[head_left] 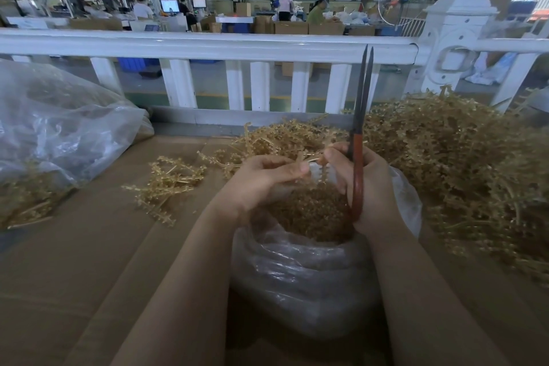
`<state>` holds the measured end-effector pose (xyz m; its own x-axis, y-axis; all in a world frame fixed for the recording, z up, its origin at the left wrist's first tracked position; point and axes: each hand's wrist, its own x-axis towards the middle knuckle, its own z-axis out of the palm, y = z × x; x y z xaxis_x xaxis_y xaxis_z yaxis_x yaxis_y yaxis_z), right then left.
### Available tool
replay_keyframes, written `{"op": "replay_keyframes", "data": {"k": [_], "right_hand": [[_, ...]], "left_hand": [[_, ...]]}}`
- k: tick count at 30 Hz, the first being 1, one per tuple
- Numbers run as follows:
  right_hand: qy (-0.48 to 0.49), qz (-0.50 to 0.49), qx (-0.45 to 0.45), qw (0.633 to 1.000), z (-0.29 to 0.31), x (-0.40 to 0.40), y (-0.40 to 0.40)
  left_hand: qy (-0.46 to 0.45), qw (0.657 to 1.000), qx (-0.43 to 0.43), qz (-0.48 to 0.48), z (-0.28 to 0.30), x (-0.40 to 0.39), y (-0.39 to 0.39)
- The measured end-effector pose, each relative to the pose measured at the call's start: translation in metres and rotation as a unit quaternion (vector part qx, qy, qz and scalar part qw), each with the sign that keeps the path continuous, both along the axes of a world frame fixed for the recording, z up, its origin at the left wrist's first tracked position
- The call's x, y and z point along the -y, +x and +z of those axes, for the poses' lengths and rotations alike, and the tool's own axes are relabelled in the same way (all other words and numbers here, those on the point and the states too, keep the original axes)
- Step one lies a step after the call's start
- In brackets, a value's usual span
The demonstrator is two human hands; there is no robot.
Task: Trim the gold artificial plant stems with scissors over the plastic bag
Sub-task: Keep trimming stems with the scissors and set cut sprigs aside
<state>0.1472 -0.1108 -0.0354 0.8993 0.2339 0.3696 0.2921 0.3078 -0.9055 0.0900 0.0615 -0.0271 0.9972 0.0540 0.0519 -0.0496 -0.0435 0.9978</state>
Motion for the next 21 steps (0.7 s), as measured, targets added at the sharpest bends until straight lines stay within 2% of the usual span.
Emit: {"op": "replay_keyframes", "data": {"k": [5, 9, 12, 18, 21], "right_hand": [[-0.002, -0.028, 0.0, 1.0, -0.001, -0.003, 0.0], [0.0, -0.047, 0.012, 0.999, 0.0, -0.001, 0.0], [-0.024, -0.02, 0.027, 0.999, -0.002, 0.002, 0.001], [-0.107, -0.026, 0.022, 0.994, -0.009, -0.008, 0.006], [-0.121, -0.033, 0.018, 0.992, -0.013, -0.008, 0.01]], "left_hand": [[0.0, 0.994, 0.107, 0.007, 0.005, 0.002, -0.001], [-0.021, 0.989, 0.126, 0.069, 0.007, 0.003, 0.0], [-0.014, 0.985, 0.138, 0.104, 0.006, 0.002, 0.0], [0.009, 0.986, 0.136, 0.099, 0.005, 0.006, 0.002], [-0.007, 0.988, 0.134, 0.079, 0.006, 0.009, 0.002]]}}
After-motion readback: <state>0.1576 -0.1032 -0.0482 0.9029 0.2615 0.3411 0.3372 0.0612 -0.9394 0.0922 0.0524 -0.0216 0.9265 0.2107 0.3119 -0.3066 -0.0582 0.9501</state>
